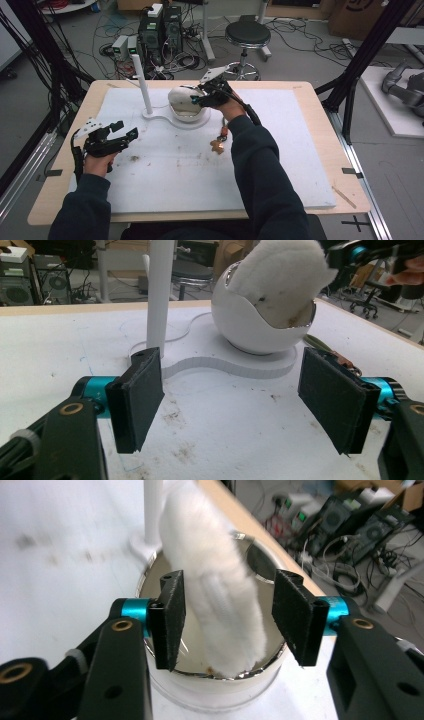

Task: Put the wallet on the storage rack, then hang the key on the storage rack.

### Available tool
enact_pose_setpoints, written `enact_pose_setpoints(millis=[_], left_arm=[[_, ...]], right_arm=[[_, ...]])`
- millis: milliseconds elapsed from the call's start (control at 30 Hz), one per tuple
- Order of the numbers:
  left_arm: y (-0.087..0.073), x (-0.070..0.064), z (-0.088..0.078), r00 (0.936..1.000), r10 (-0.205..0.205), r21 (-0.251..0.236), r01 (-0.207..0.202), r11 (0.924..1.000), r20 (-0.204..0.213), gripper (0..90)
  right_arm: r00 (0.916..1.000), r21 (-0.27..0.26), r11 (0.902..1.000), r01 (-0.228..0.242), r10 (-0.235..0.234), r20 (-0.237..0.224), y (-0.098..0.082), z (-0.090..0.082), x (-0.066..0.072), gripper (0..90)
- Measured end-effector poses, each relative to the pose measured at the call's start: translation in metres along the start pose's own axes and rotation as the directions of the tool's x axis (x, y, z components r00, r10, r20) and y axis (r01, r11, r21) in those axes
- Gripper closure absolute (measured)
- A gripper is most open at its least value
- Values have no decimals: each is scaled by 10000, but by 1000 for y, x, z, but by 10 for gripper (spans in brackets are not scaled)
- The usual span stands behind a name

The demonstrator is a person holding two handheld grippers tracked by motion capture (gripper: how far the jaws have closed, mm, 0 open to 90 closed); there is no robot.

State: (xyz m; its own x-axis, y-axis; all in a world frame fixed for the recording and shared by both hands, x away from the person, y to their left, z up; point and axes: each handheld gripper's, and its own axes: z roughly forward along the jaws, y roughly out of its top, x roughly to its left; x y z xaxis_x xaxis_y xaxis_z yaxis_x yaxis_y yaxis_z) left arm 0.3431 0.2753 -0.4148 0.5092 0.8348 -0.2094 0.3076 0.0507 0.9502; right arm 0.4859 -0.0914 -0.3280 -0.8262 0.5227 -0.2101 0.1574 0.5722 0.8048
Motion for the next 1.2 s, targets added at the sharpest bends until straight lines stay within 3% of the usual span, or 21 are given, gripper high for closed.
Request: enact_pose_setpoints(millis=[33,233,300,333,500,533,567,600,700,867,967,1200], left_arm=[[0,0,0,10000,11,-18,-11,10000,-35,259],[0,0,0,10000,2,-45,-2,10000,-13,259],[0,-1,0,10000,22,-61,-22,10000,-2,259],[0,0,0,10000,14,-66,-14,10000,-2,259],[1,-1,-1,9999,-55,-128,56,9999,84,254],[1,-1,-1,9999,-52,-192,54,9998,97,244],[1,-1,0,9999,-64,-188,67,9998,148,235],[1,-1,0,9998,-91,-185,94,9998,179,235],[0,-3,2,9998,-17,-77,18,10000,186,191],[0,-5,3,9998,-17,-112,19,9999,190,191],[0,-5,4,9998,3,-72,-2,10000,208,191],[-1,-5,4,9997,-31,22,31,10000,249,191]], right_arm=[[9997,-235,9997,-95,100,206,-3,-7,0,449],[9900,352,9894,-1408,1410,-43,-16,-51,-14,367],[9883,-186,9883,-1512,1515,163,-35,-74,-11,355],[9883,-186,9883,-1512,1515,163,-35,-74,-11,355],[9744,117,9756,-2193,2184,531,-77,-104,-8,289],[9663,137,9697,-2439,2418,882,-94,-114,-5,282],[9606,90,9644,-2641,2622,919,-101,-118,-4,277],[9606,90,9644,-2641,2622,919,-101,-118,-4,277],[9372,-227,9445,-3278,3281,1183,-135,-129,4,271],[9265,-252,9379,-3459,3457,1488,-156,-131,13,271],[9233,-411,9395,-3400,3418,1750,-165,-131,19,271],[9141,-365,9359,-3503,3501,2045,-166,-127,20,271]])
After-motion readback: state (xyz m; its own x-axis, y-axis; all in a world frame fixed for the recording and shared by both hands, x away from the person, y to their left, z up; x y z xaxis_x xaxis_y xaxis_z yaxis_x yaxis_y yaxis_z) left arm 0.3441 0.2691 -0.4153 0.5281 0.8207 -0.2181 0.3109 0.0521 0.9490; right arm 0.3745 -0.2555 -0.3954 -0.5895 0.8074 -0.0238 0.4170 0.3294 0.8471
